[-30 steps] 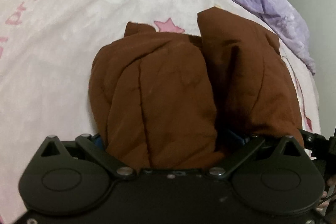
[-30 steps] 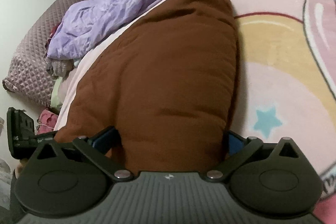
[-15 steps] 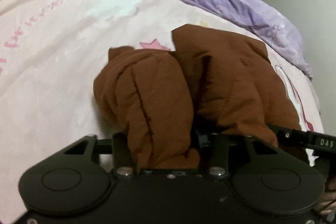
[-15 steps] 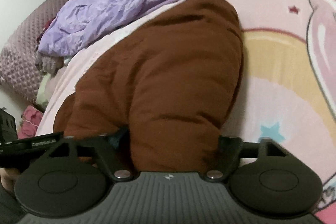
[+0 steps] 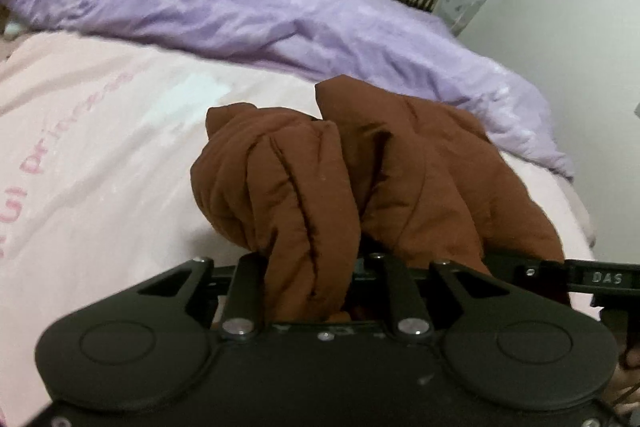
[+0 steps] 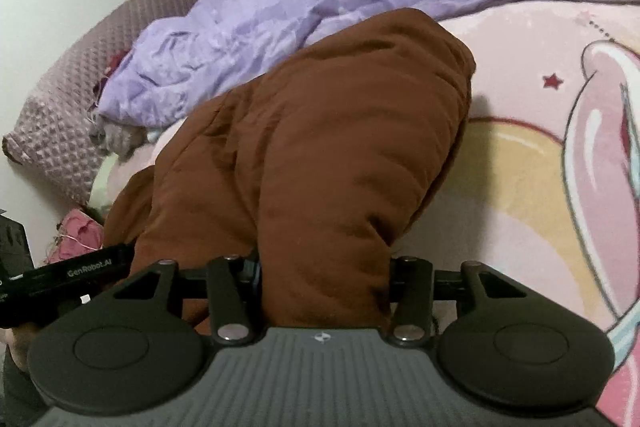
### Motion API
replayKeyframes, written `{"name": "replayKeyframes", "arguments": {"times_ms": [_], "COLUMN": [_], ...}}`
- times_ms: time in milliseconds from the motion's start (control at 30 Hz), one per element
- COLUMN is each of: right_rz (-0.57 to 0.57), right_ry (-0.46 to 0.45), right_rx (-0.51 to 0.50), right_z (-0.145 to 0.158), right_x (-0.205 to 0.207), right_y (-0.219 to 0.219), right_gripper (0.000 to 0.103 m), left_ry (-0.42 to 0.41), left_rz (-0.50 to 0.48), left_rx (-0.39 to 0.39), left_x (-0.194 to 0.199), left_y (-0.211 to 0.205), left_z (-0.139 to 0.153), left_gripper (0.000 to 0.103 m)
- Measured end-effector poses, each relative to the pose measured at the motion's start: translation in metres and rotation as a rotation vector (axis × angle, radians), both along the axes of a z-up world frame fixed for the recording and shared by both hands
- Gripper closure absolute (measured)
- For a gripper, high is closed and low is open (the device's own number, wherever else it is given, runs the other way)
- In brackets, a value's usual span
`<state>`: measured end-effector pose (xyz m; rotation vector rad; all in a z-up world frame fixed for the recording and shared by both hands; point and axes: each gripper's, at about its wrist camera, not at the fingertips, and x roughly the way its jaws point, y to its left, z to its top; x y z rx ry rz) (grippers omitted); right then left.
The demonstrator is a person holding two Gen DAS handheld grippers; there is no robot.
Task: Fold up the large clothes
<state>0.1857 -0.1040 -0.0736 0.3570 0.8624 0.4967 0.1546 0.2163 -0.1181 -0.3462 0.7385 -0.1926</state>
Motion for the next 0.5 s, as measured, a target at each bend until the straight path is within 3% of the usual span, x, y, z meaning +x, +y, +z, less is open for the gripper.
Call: {"name": "replayKeyframes", "arguments": {"times_ms": [200, 500], "right_rz": [-0.044, -0.085], "right_ry": [-0.037, -0.047], "right_rx": [0.010, 0.011], "right_z": [0.024, 0.033], "right_x": [-0.011, -0.022], "right_y": [-0.020, -0.053], "right_gripper": [0.047, 0.047], "left_ry": [-0.043, -0.013], "left_rz": [-0.028, -0.060], "left_rx": [0.001, -0.014], "left_x": [-0.002, -0.001], "left_y": [-0.018, -0.039], "left_z": [0.020, 0.019], "left_gripper": [0.086, 0.085]}}
